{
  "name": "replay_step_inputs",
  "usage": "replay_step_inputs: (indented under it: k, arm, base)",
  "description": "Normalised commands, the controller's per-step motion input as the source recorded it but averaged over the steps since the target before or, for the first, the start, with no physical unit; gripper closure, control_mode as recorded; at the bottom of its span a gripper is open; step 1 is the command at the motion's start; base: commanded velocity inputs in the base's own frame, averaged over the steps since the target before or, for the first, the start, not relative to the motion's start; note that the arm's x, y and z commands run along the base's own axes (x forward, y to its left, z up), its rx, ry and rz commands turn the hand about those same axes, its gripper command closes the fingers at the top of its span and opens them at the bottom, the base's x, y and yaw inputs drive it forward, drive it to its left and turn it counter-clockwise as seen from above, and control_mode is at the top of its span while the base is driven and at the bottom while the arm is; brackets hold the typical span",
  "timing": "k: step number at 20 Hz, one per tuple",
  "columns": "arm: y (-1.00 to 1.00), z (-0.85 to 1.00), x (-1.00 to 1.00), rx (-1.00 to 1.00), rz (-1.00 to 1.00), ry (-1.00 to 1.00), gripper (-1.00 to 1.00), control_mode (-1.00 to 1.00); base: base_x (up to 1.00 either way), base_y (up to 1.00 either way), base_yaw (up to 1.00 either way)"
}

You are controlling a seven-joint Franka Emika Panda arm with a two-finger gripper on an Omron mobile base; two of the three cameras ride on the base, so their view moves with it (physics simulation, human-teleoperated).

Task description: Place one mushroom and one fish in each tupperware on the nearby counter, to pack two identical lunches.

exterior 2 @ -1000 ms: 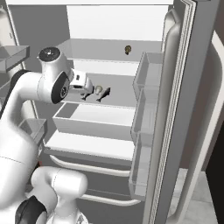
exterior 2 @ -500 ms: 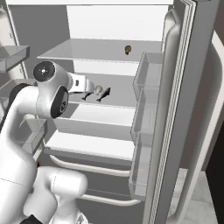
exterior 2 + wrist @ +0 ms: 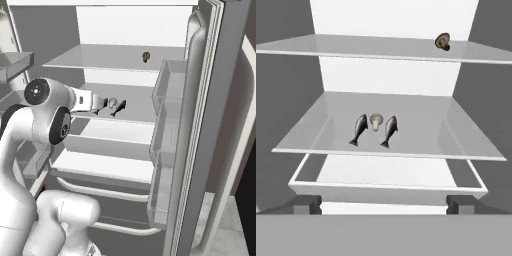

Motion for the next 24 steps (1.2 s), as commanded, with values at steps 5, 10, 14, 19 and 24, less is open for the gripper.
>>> replay_step_inputs:
  k: [5, 10, 14, 19, 24]
  arm:
    - [-0.04, 0.57, 0.00, 0.00, 0.00, -0.19, -1.00, -1.00]
    - [-0.06, 0.59, 0.00, 0.00, 0.00, -0.17, -1.00, -1.00]
    - [-0.31, 0.38, 0.00, 0.00, -0.02, -0.05, -1.00, -1.00]
    - [-0.41, 0.23, 0.00, -0.01, -0.10, 0.05, -1.00, -1.00]
    - [-0.24, 0.12, 0.02, -0.06, -0.19, 0.16, -1.00, -1.00]
  base:
    - [0.00, 0.00, 0.00]
    - [0.00, 0.00, 0.00]
    - [0.00, 0.00, 0.00]
    - [0.00, 0.00, 0.00]
    - [0.00, 0.00, 0.00]
